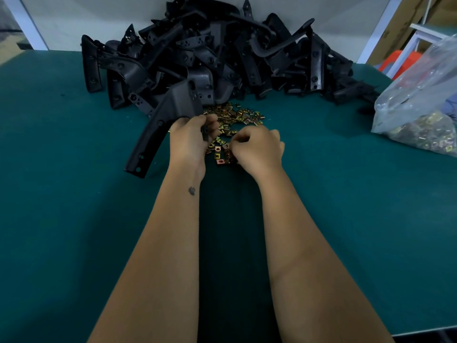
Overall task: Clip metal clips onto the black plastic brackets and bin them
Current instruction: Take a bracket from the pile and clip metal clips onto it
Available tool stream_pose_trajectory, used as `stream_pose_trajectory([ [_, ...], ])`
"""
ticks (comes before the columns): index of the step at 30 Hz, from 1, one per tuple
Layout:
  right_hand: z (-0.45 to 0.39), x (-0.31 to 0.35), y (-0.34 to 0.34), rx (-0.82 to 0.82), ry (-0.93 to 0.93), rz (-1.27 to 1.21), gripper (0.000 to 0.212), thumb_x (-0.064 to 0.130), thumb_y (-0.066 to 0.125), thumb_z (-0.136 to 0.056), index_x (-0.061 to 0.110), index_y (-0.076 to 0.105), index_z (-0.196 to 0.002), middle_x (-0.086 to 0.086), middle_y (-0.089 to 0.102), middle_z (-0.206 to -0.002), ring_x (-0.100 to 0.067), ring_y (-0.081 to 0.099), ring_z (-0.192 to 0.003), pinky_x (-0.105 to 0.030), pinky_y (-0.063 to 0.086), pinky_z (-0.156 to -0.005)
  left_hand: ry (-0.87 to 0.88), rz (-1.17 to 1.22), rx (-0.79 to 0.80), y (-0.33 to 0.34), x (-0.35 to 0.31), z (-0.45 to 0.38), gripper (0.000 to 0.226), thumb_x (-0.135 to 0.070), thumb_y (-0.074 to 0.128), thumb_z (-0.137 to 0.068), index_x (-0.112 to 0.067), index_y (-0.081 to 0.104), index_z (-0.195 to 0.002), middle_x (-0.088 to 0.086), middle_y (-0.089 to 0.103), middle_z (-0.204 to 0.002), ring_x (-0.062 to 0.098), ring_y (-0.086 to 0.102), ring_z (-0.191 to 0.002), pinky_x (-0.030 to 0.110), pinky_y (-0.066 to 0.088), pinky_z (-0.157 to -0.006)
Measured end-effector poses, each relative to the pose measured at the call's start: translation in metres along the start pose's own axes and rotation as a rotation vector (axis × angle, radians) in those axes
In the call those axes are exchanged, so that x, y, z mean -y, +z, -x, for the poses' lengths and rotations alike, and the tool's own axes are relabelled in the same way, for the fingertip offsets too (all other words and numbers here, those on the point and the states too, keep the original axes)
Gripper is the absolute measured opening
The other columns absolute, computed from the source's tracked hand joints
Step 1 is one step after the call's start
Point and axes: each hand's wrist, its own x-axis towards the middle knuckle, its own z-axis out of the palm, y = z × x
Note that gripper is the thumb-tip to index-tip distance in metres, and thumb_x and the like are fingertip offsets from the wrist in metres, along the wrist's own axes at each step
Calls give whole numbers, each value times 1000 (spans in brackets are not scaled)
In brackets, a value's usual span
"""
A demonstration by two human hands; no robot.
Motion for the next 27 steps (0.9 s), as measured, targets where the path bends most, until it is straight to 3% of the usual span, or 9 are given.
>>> stream_pose_trajectory([
  [2, 0, 0, -1, 10, 25, -112, 12, 30, 61, -88, 32, 70, -80, 16, 63, -84, -18, 47, -105, -34, 27, -82, 5, -16, 10, -1, 1, 0, 16, 1, 45, -101, -3, 55, -88, 7, 68, -78, 16, 65, -71, 23, 58, -69],
  [5, 1, 3, -3, -41, 45, -450, 11, 19, 66, -87, 23, 72, -78, 11, 67, -79, -13, 62, -85, -33, 48, -79, 29, -99, 15, -2, 4, -3, 19, -2, 46, -101, -8, 55, -85, 3, 67, -77, 11, 62, -69, 21, 53, -64],
  [8, 1, 5, -5, -94, 48, -633, 13, 14, 67, -89, 20, 71, -79, 6, 69, -81, -9, 64, -81, -21, 50, -71, 48, -211, -1, -3, 7, -6, 18, -4, 47, -100, -14, 56, -87, -2, 65, -78, 7, 53, -66, 20, 45, -62],
  [12, 1, 7, -6, -115, 61, -862, 12, 7, 66, -90, 17, 70, -86, -6, 72, -88, -13, 67, -80, -26, 57, -76, 46, -285, 47, -4, 8, -4, 10, -11, 66, -91, -18, 60, -91, -7, 63, -82, 1, 54, -63, 20, 44, -60],
  [17, 2, 11, -4, -118, 23, -909, 10, 5, 66, -90, 14, 70, -87, -10, 72, -91, -17, 67, -86, -35, 58, -84, 115, -342, 132, -5, 8, -1, 13, -11, 71, -88, -19, 63, -95, -5, 69, -89, 3, 64, -76, 19, 48, -68],
  [23, 3, 11, -1, -23, -81, -851, 13, 3, 72, -85, 13, 73, -94, 0, 72, -90, -5, 66, -86, -21, 55, -81, 166, -333, 54, -8, 8, -4, 18, -5, 71, -88, -19, 61, -91, 1, 70, -94, 14, 67, -92, 28, 56, -84],
  [25, 4, 13, 1, -33, -91, -794, 13, 2, 71, -86, 13, 73, -92, 1, 72, -88, -7, 66, -86, -23, 56, -83, 201, -352, 23, -7, 9, -4, 20, -3, 70, -88, -20, 60, -89, -2, 68, -92, 8, 66, -87, 21, 54, -78],
  [27, 3, 15, 4, -69, -103, -733, 14, 1, 69, -87, 15, 71, -88, 6, 70, -84, -3, 64, -81, -17, 53, -79, 255, -420, -20, -5, 12, -4, 17, -2, 70, -87, -16, 60, -88, -2, 67, -90, 5, 64, -82, 16, 51, -72],
])
